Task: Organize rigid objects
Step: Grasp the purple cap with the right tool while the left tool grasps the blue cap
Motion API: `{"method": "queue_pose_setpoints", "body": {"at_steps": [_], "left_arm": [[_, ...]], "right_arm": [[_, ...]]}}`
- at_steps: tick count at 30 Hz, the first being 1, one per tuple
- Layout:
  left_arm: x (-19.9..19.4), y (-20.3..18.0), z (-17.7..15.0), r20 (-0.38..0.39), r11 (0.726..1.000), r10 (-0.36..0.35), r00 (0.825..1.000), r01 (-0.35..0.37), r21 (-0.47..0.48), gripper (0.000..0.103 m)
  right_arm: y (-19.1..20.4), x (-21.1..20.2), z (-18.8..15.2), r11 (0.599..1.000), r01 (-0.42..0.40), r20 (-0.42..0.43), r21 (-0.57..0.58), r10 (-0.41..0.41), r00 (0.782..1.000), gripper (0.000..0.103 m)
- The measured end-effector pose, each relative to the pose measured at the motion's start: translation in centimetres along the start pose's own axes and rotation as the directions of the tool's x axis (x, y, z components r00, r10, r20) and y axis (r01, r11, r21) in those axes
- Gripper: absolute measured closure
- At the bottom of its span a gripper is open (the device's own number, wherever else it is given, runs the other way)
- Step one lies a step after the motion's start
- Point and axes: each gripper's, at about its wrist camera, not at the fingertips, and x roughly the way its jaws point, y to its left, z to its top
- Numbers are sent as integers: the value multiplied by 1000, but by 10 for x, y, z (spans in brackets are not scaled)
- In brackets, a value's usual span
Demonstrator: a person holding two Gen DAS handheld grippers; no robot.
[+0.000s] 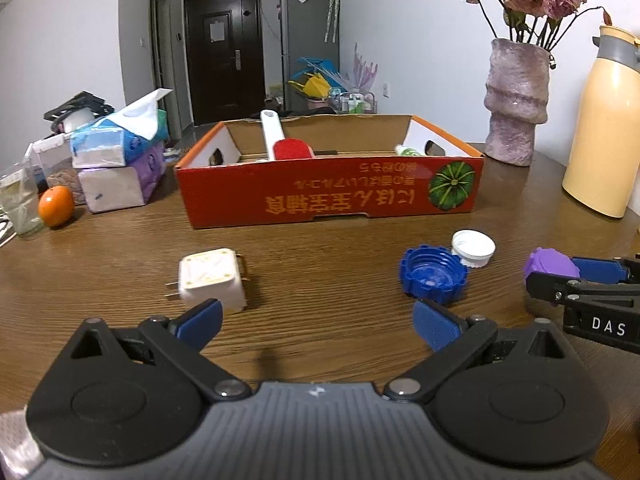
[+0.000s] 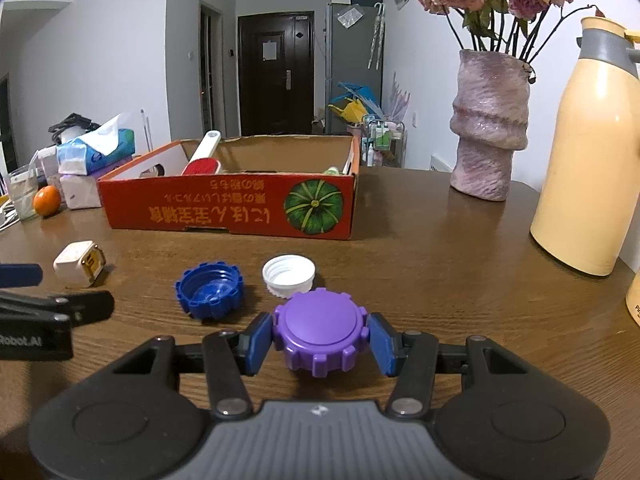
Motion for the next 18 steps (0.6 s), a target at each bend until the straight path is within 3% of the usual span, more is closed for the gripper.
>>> {"method": "queue_pose_setpoints", "body": {"at_steps": [18], "left_arm": [[36, -53, 15, -58, 999, -46, 997, 47, 11, 0]], "right_arm": [[-49, 4, 5, 998, 54, 18, 36, -55, 998, 52]]}}
